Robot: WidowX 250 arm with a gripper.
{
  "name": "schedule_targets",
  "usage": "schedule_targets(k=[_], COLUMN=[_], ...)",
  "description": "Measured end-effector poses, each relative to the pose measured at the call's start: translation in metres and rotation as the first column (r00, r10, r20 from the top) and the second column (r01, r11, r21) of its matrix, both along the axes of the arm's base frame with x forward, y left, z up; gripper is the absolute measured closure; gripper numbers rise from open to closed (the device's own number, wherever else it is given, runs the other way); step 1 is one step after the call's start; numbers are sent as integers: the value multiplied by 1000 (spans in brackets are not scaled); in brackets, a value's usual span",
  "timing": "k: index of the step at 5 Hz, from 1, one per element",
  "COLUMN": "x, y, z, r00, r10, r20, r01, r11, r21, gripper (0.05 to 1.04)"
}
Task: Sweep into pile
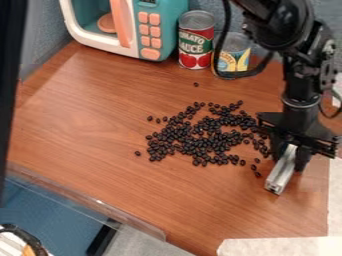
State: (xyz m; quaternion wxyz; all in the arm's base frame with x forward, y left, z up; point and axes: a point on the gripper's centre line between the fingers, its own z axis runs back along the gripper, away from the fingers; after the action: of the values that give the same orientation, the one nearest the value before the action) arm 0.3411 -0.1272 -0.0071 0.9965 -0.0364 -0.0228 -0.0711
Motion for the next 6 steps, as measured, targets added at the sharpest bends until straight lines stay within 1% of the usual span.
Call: schedule_targets(k=[1, 2, 3, 4, 6], x=[1, 2, 6, 6, -2], y=[17, 37, 58, 83, 123], z=[0, 0, 0, 2, 3], r00=[1000, 999, 997, 991, 981], r10=[1, 19, 77, 124, 190], r20=[20, 28, 31, 42, 36], r01=[-1, -20, -79, -127, -193], r11=[999, 998, 995, 989, 978], r21=[32, 58, 58, 73, 84], gripper=[704, 704, 704, 704, 704])
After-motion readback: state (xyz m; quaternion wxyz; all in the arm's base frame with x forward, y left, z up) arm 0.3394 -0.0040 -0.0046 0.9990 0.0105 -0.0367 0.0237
